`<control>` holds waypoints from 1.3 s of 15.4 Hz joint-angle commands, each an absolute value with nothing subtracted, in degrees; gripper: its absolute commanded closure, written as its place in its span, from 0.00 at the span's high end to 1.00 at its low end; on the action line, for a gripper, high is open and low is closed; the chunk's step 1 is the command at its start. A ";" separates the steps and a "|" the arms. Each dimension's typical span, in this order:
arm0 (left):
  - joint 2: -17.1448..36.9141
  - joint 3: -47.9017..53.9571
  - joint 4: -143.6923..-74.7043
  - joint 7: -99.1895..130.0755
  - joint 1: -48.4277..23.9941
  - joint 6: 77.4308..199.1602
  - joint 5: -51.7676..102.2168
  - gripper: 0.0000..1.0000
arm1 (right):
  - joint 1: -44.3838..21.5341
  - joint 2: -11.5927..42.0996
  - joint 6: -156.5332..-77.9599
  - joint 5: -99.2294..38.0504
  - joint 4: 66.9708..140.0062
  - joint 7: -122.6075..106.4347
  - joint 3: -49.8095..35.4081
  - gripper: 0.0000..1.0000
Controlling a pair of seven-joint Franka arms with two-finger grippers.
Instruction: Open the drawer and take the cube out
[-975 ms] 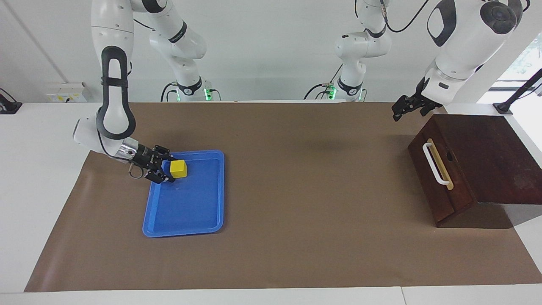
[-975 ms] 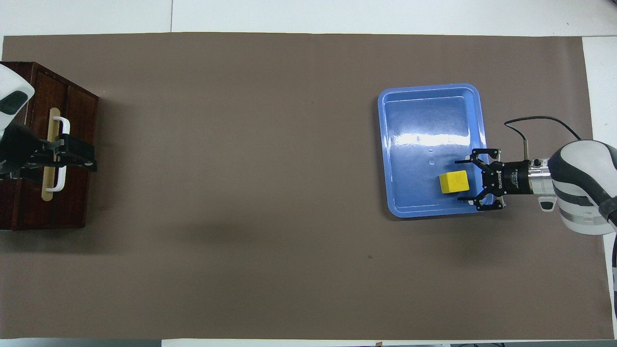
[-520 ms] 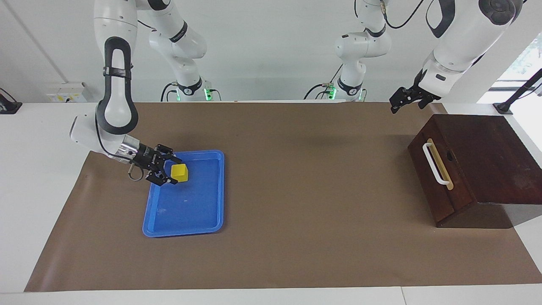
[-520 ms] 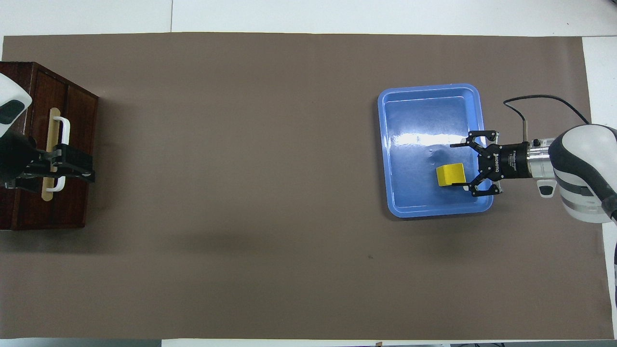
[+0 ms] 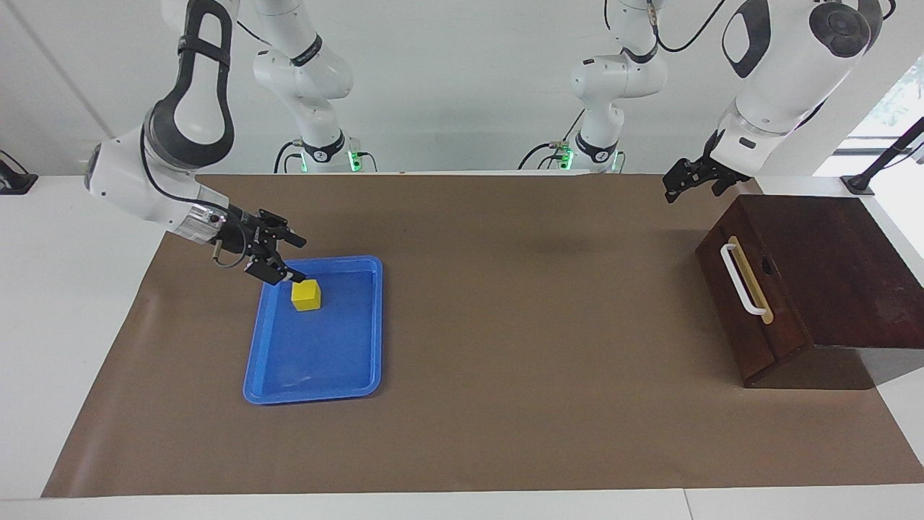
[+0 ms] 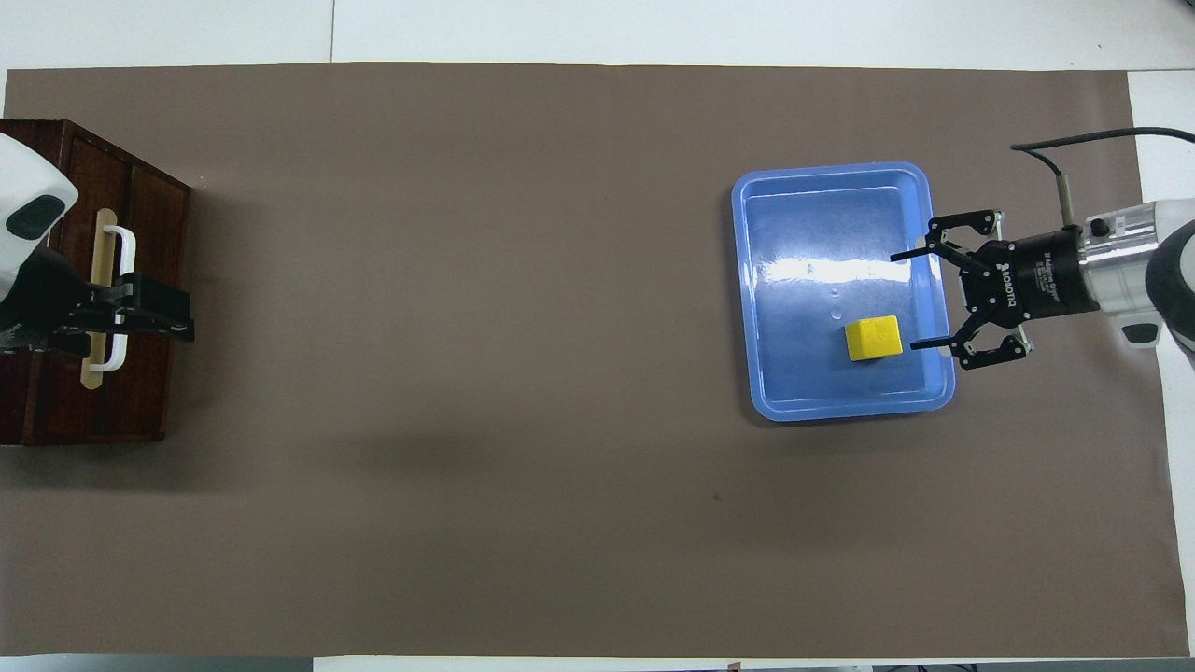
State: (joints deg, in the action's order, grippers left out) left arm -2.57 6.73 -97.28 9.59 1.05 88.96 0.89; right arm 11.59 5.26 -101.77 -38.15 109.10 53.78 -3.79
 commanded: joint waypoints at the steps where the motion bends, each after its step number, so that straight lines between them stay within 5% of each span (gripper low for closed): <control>1: -3.96 6.50 -99.14 8.26 1.14 91.85 1.58 1.00 | 11.78 6.06 -95.91 -29.65 101.36 54.15 -4.48 1.00; 11: -4.13 6.24 -95.98 6.07 1.32 85.09 1.05 1.00 | 10.54 0.88 -91.93 -5.55 93.27 -3.56 -4.83 1.00; 20: -4.75 6.06 -96.06 3.43 2.46 85.08 0.97 1.00 | 9.84 -0.44 -76.29 0.17 86.75 -7.82 -4.92 1.00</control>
